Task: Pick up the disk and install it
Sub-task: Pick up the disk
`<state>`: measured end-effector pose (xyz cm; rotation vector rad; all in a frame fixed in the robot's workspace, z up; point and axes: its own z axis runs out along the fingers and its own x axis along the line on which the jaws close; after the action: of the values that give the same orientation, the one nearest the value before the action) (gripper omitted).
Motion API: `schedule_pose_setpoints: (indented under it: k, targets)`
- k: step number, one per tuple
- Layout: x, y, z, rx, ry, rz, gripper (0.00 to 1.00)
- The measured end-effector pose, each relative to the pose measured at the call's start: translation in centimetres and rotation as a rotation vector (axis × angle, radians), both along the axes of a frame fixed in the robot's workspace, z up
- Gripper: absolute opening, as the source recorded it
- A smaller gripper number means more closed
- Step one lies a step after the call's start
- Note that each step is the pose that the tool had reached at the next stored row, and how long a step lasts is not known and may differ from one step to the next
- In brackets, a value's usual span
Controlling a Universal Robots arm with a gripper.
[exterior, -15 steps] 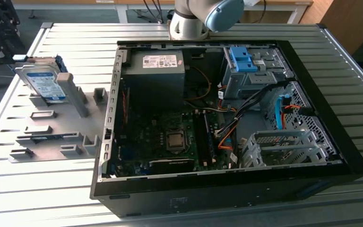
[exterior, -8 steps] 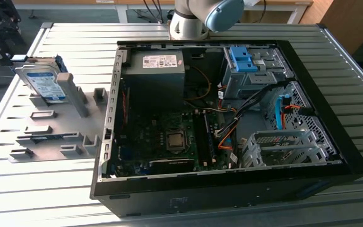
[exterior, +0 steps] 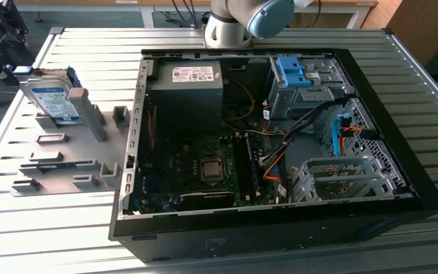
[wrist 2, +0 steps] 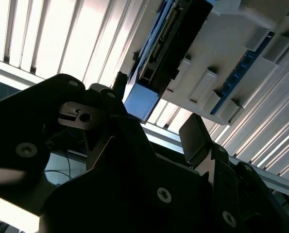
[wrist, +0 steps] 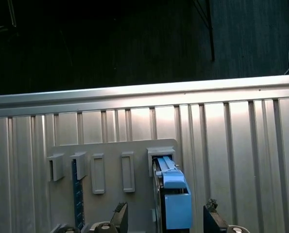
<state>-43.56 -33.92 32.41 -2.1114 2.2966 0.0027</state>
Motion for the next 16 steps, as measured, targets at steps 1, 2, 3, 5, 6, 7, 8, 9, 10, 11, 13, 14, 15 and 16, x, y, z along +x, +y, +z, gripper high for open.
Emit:
schedule_pose_setpoints:
  k: [1,2,3,5,6,7,8,9,10,11,13,14,15,16]
  targets:
    - [-0.06,0.0,-0.17,0.0,0.0002,0.0,0.7]
    - [-0.06,0.0,-0.28,0.0,0.0003,0.0,0.7]
    - [-0.07,0.0,-0.34,0.0005,0.0003,0.0,0.7]
    - [-0.07,0.01,-0.33,0.0009,0.0006,0.0,0.7]
    - [-0.07,0.01,-0.34,0.001,0.0005,0.0,0.7]
    - [-0.07,0.01,-0.34,0.0011,0.0005,0.0,0.7]
    - [-0.07,0.01,-0.35,0.0012,0.0003,0.0,0.7]
    - [-0.07,0.0,-0.35,0.0013,0.0003,0.0,0.7]
    - [-0.06,0.01,-0.36,0.0015,0.001,0.0,0.7]
    - [-0.04,0.0,-0.36,0.0014,0.0059,0.0,0.7]
    - [-0.01,0.01,-0.38,0.0015,0.0149,0.0,0.7]
    - [-0.01,0.01,-0.42,0.0026,0.0155,0.0,0.7]
    - [-0.01,0.01,-0.48,0.004,0.0156,0.001,0.7]
    - [-0.01,0.01,-0.58,0.0055,0.0158,0.003,0.7]
